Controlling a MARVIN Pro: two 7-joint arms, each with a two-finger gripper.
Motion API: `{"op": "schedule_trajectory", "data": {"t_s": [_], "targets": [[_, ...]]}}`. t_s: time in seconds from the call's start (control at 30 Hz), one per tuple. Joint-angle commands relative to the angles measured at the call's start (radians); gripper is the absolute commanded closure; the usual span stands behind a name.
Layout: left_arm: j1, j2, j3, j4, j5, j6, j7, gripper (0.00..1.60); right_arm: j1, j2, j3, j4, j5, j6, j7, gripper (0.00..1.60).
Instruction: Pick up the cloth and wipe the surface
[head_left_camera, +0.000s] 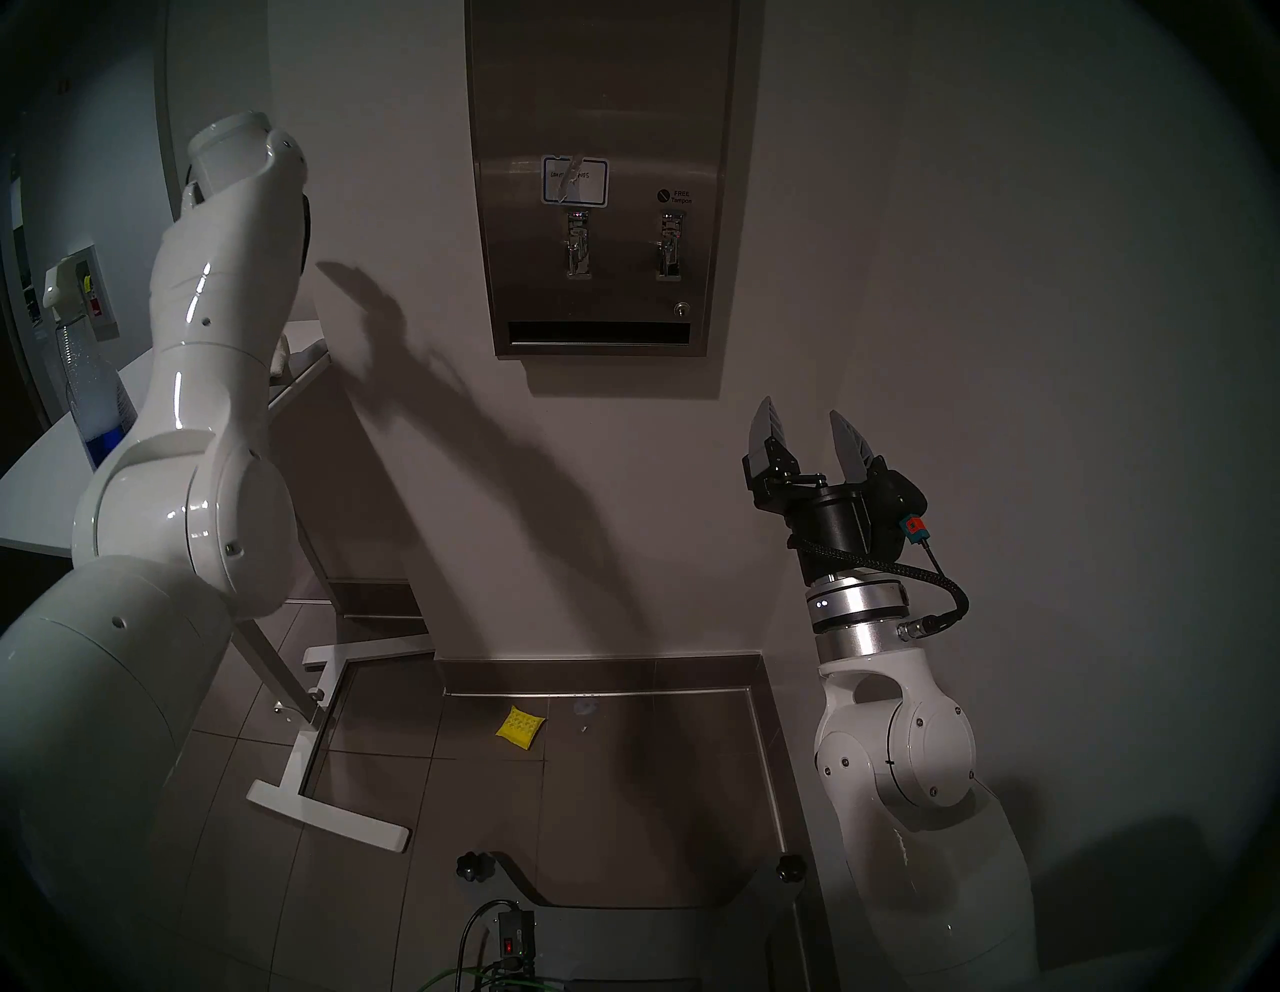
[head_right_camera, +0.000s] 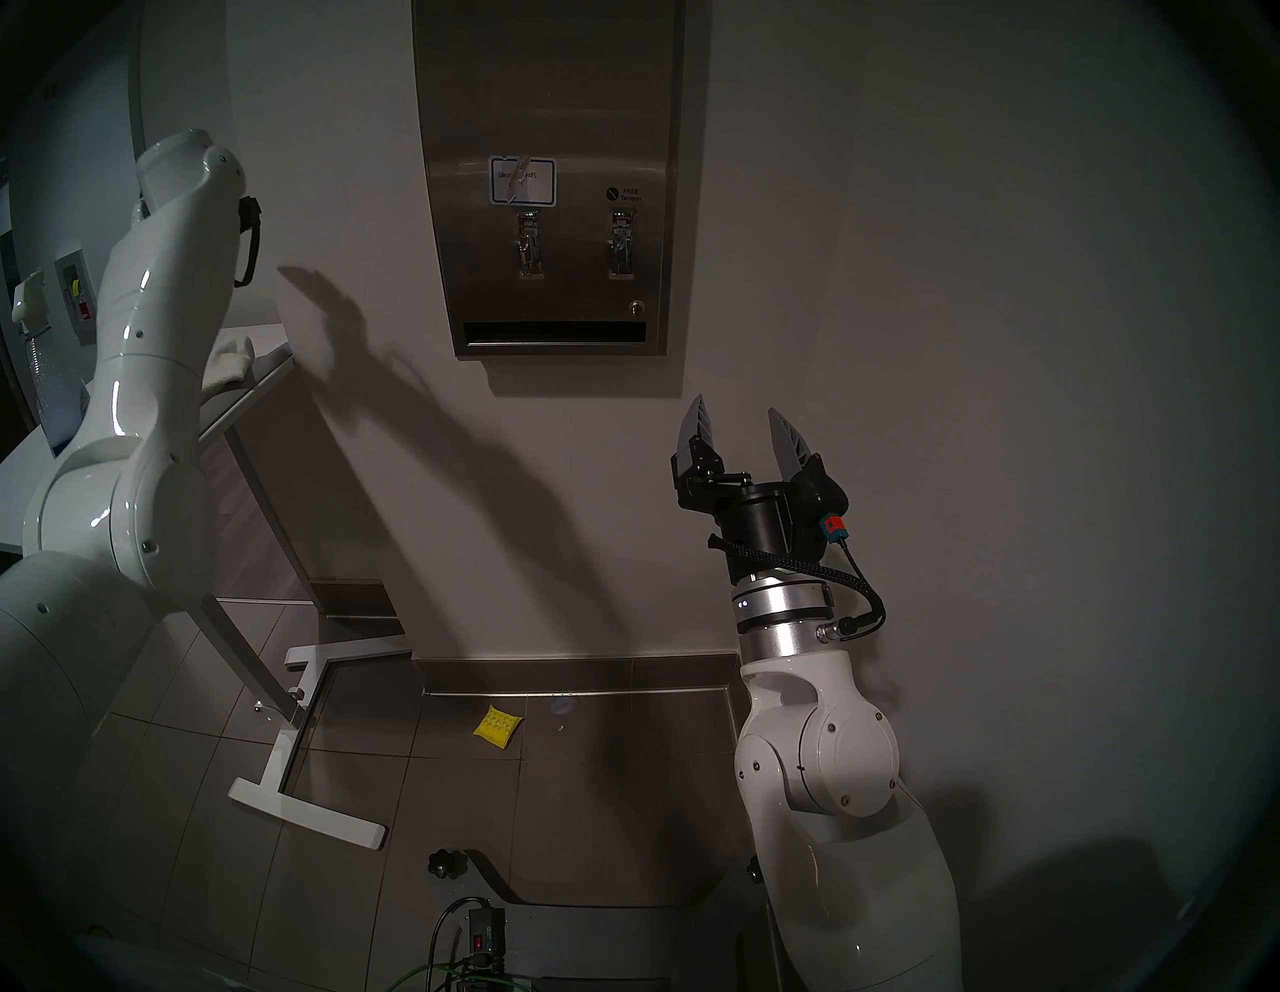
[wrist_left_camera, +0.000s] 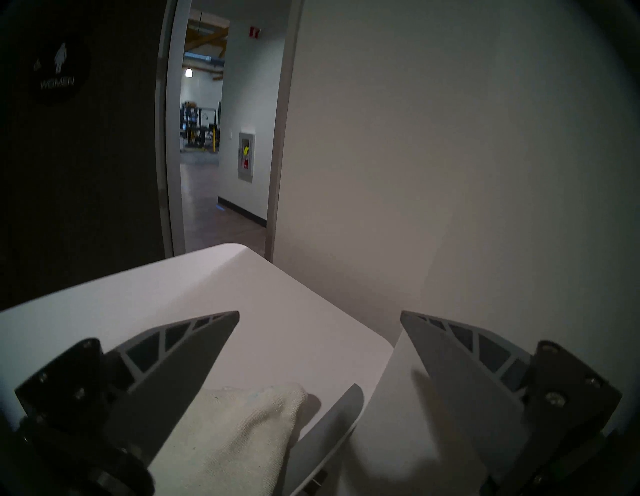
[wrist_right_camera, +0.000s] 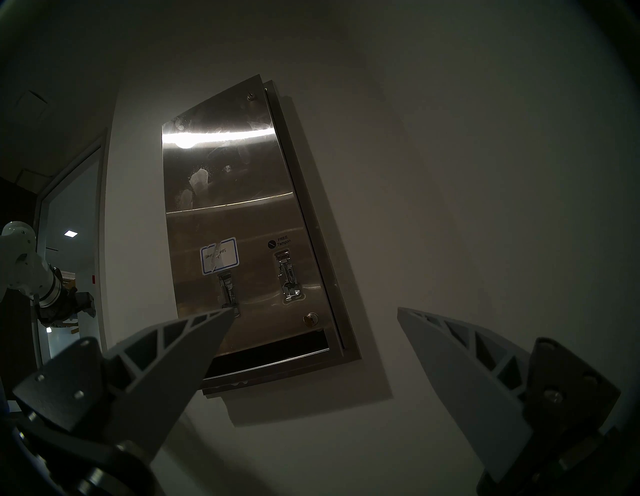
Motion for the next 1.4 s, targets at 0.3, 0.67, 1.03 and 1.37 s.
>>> {"op": "schedule_trajectory", "data": {"t_s": [0.3,0.67,1.03,1.37], "targets": [[0.244,0.004,0.224,-0.166,0.107,-0.039,-0.035,0.0,0.015,-0.005,0.001,-0.014,-0.001,-0.007,0.006,0.0],[0.422,0.025,0.342,-0.301,0.148,-0.08,-0.041,0.0,0.017,-0.009,0.003,-0.006,-0.001,-0.008,0.011,0.0],[0.542,0.021,0.429,-0.439,0.177,-0.132,-0.011,0.0,0.017,-0.013,0.005,0.0,-0.001,-0.008,0.015,0.0],[0.688,0.028,0.488,-0.546,0.172,-0.147,0.013,0.0,0.018,-0.016,0.007,0.003,-0.002,-0.009,0.019,0.0]]}}
